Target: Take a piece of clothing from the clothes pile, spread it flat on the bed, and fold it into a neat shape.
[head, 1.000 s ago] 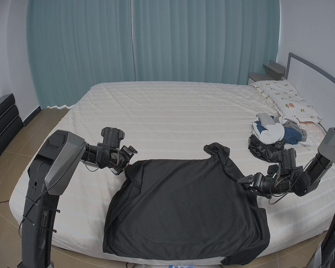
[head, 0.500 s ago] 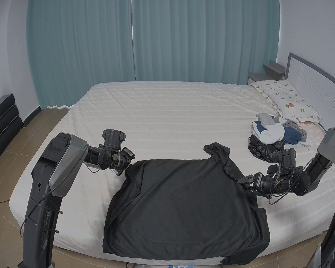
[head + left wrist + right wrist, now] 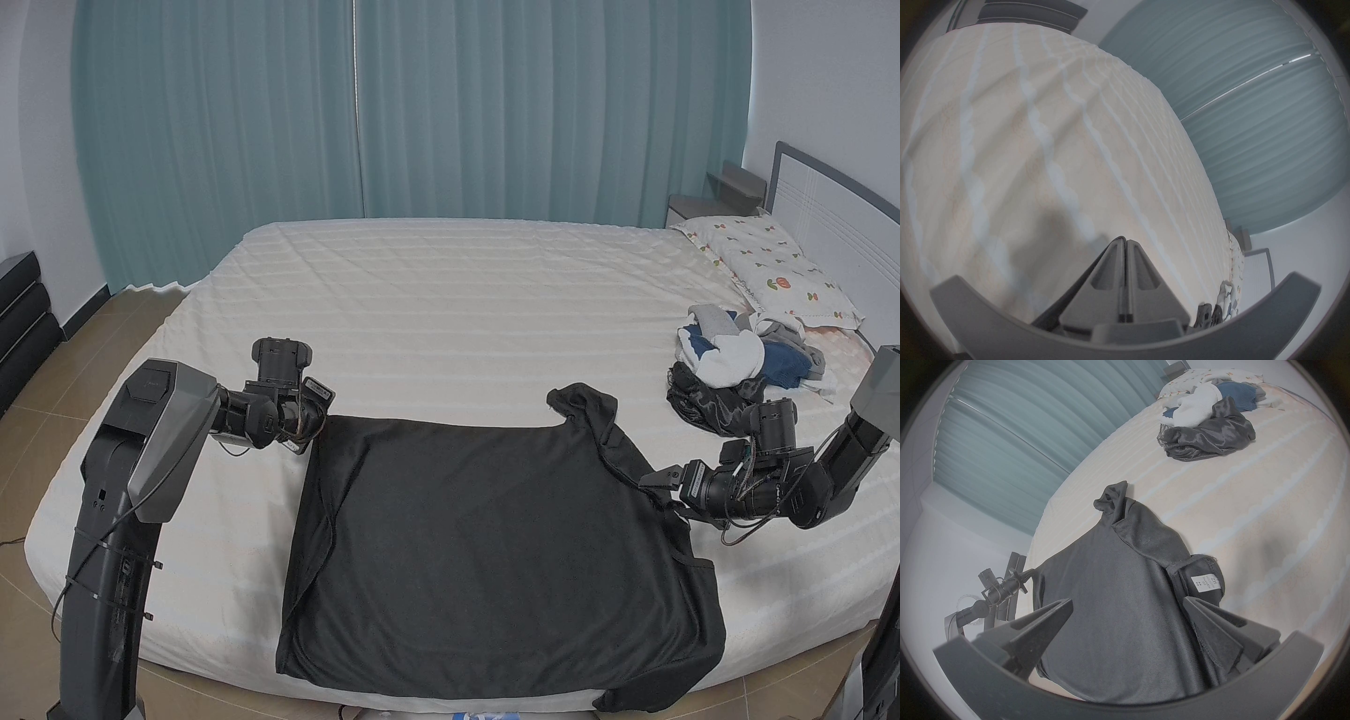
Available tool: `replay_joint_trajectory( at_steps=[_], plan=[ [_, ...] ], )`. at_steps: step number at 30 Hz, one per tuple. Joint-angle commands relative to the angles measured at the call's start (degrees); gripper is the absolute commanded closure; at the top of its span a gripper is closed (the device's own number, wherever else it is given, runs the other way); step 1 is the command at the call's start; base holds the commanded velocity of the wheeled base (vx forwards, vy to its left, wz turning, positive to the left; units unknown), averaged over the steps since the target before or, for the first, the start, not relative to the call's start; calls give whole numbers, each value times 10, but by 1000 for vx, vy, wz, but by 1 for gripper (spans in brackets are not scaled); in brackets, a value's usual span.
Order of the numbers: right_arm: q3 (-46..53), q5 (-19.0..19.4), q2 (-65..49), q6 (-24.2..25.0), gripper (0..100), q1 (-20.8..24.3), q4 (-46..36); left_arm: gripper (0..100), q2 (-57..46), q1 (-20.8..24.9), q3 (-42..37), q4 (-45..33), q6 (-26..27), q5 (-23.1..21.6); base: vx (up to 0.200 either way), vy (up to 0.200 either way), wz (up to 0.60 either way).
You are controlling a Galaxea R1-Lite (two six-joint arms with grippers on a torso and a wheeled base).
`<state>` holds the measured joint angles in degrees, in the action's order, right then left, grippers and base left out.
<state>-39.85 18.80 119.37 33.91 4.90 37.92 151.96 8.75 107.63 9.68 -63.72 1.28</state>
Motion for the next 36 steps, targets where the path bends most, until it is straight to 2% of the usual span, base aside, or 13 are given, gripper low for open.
replay_joint_trajectory(
  at_steps=[1,12,13,19,22,24,29,32,34,35,36],
  plan=[
    [0,0,3,0,0,0,0,100,11,-8,11,2,-1,6,0,0,0],
    [-1,-1,2,1,0,-1,2,100,20,-14,26,0,-2,8,0,0,0],
    [-1,-1,2,1,0,-1,4,0,20,-14,26,0,-3,8,0,0,0],
    [-1,-3,-12,36,0,5,38,0,18,-20,25,-1,-20,9,0,0,0],
    [-15,-26,4,55,0,17,51,0,10,-29,19,-5,-52,6,0,0,0],
    [-51,-72,29,55,0,35,46,0,-6,-36,7,-5,-76,-4,0,0,0],
    [-142,-182,84,37,0,82,29,0,-33,-37,-37,-1,-79,-33,0,0,0],
    [-197,-227,116,-2,0,103,-3,0,-49,-38,-65,2,-78,-50,0,0,0],
    [-204,-230,120,-7,0,105,-7,0,-50,-38,-66,3,-78,-51,0,0,0],
    [-263,-264,162,-38,0,118,-36,0,-54,-38,-73,4,-79,-61,0,0,0],
    [-284,-278,177,-46,0,121,-44,0,-54,-38,-73,5,-79,-62,0,0,0]
  ],
)
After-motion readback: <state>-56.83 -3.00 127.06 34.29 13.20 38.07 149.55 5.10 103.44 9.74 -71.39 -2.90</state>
